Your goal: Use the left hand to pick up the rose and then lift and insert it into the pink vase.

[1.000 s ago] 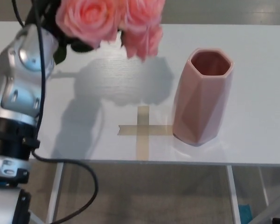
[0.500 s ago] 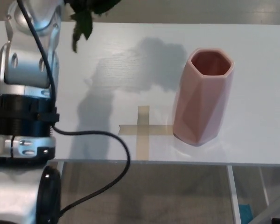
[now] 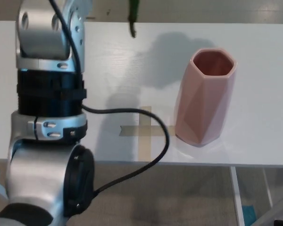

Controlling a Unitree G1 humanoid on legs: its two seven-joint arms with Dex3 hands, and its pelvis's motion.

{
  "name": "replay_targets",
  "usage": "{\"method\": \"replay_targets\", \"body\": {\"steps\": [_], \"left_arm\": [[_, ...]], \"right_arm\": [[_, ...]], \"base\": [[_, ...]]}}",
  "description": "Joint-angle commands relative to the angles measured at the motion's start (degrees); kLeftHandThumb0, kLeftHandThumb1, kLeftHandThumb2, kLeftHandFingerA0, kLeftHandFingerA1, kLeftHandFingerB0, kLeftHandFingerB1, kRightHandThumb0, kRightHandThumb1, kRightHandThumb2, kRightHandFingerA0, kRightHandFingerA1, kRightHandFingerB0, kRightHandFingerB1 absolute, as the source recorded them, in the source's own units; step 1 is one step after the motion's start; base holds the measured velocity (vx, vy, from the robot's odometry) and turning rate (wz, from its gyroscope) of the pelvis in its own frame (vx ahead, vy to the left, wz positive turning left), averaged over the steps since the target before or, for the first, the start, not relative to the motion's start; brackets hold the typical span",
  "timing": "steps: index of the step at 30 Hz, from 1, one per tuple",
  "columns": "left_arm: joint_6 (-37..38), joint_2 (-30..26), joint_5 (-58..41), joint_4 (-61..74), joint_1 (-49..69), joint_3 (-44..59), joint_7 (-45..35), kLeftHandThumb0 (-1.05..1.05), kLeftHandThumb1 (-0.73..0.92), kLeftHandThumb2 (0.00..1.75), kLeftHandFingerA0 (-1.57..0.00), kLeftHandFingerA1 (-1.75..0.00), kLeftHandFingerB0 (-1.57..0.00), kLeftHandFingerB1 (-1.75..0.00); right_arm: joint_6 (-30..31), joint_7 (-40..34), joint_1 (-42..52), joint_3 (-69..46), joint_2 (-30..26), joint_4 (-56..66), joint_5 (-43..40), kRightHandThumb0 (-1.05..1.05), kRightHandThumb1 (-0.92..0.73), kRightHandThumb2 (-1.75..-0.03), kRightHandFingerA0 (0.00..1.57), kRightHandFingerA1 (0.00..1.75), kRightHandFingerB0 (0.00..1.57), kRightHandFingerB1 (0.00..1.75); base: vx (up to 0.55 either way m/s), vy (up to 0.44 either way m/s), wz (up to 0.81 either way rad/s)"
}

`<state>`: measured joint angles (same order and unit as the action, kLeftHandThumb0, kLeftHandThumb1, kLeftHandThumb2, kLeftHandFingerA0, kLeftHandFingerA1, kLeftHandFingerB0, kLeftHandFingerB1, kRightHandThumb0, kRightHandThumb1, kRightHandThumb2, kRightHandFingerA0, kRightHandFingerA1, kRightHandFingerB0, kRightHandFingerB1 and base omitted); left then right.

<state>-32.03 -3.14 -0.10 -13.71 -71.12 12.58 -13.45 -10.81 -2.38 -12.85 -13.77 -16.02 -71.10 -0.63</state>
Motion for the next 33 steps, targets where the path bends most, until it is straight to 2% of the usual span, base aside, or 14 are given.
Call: {"method": "replay_targets", "body": {"steps": [1,7,11,20,21,25,33], "left_arm": [[-9.25,0.95,-6.4,1.59,-3.96,0.22,-0.45,-0.2,0.8,0.67,-1.08,-1.42,-0.81,-0.93],[-12.53,3.6,-8.38,2.57,-7.38,0.48,3.0,-0.2,0.8,0.66,-1.06,-1.42,-0.8,-0.93],[-14.18,4.65,-9.34,3.36,-8.57,0.53,4.27,-0.19,0.81,0.66,-1.03,-1.43,-0.8,-0.85],[-14.77,5.23,-10.76,3.05,-9.93,-0.91,4.99,-0.18,0.81,0.67,-1.05,-1.43,-0.81,-0.85],[-14.74,6.32,-11.09,4.79,-8.65,-1.88,4.89,-0.23,0.77,0.75,-1.04,-1.4,-0.82,-0.9],[-15.24,6.96,-11.33,7.47,-6.17,-3.72,4.81,-0.2,0.8,0.73,-1.0,-1.4,-0.79,-0.9],[-16.6,7.11,-12.05,8.39,-5.95,-4.87,5.78,-0.17,0.79,0.69,-1.01,-1.44,-0.79,-0.93]], "right_arm": [[0.05,0.83,1.15,0.3,-0.44,0.08,-0.24,-0.17,-0.62,-0.58,0.61,0.5,0.56,0.47],[0.45,0.98,0.63,0.63,-0.55,-0.12,-0.06,-0.17,-0.62,-0.58,0.61,0.5,0.56,0.47],[0.66,1.05,0.3,0.63,-0.66,-0.4,-0.22,-0.17,-0.62,-0.58,0.62,0.5,0.56,0.47],[0.58,1.23,0.94,0.74,-0.85,-0.61,-0.28,-0.17,-0.62,-0.58,0.62,0.5,0.56,0.47],[0.03,1.76,2.68,0.87,-0.97,-0.44,-0.19,-0.17,-0.62,-0.58,0.62,0.5,0.56,0.47],[0.04,1.64,3.95,1.12,-0.82,-0.36,-0.1,-0.17,-0.62,-0.58,0.62,0.5,0.56,0.47],[0.11,1.23,3.57,1.6,-0.97,-0.58,0.07,-0.18,-0.61,-0.58,0.62,0.5,0.57,0.47]], "base": [[0.0,0.0,0.0],[0.0,0.0,0.0],[0.0,0.0,0.0],[0.0,0.0,0.0],[0.0,0.0,0.0],[0.0,0.0,0.0],[0.0,0.0,0.0]]}}
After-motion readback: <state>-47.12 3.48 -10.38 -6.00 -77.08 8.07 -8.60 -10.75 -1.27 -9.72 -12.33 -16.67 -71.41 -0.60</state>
